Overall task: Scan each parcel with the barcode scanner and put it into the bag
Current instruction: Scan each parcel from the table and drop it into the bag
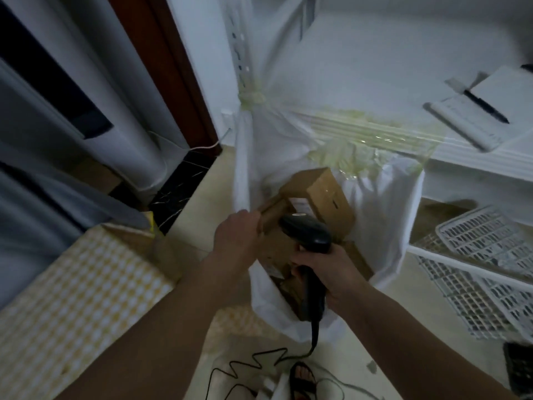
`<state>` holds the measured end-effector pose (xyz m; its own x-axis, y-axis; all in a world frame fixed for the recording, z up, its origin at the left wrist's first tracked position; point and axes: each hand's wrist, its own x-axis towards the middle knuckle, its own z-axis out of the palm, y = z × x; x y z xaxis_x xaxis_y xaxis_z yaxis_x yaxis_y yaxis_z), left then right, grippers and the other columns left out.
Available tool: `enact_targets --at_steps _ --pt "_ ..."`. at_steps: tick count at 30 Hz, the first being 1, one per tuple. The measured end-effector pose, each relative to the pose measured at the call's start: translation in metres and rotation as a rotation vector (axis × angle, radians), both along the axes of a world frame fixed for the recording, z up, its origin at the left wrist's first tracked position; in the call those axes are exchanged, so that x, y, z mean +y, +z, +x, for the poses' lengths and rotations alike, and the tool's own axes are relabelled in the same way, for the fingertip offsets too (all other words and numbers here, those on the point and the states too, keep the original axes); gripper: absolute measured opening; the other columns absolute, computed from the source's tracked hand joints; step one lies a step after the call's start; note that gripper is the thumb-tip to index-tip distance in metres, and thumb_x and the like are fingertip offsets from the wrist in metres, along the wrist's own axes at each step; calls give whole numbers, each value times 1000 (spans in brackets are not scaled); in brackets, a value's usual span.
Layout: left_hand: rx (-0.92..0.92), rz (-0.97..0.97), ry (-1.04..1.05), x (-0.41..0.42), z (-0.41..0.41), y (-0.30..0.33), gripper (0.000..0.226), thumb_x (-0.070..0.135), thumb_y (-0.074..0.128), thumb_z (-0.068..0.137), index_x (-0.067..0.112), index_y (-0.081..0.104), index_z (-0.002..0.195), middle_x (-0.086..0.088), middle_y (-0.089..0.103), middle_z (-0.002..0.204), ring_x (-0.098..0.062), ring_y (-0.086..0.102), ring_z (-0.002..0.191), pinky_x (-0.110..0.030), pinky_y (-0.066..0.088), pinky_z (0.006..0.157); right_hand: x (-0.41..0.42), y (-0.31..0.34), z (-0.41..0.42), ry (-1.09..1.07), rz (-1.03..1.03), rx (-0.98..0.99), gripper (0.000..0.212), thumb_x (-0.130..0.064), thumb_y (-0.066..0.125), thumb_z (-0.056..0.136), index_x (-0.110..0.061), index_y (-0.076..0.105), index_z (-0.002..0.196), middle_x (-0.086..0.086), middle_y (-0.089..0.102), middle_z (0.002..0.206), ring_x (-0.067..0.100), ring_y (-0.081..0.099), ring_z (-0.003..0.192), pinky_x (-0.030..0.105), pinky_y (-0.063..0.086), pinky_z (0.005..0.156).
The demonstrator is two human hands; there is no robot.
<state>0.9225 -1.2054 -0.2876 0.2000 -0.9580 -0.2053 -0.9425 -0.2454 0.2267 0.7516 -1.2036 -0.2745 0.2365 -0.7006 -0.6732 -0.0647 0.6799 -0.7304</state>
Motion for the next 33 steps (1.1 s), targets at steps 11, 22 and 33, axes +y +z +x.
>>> enact_targets --at_steps 11,22,33 --pt "-240 87 361 252 121 55 22 23 55 90 16 61 110 -7 60 114 -26 56 108 -32 45 83 154 51 132 578 -118 -28 9 6 64 77 0 58 73 13 49 60 21 46 53 31 38 56" --pt "-219 119 1045 679 149 79 27 24 50 92 19 58 118 -5 62 121 -25 59 111 -31 46 85 468 76 249 1082 -215 -39 15 0 72 75 1 70 90 16 68 76 28 65 73 37 47 72" --pt "-186 154 1480 921 97 88 29 15 42 95 19 59 119 -10 66 117 -31 63 105 -35 49 82 690 93 285 1398 -231 -146 15 9 67 77 6 68 91 16 62 78 22 59 64 29 48 62"
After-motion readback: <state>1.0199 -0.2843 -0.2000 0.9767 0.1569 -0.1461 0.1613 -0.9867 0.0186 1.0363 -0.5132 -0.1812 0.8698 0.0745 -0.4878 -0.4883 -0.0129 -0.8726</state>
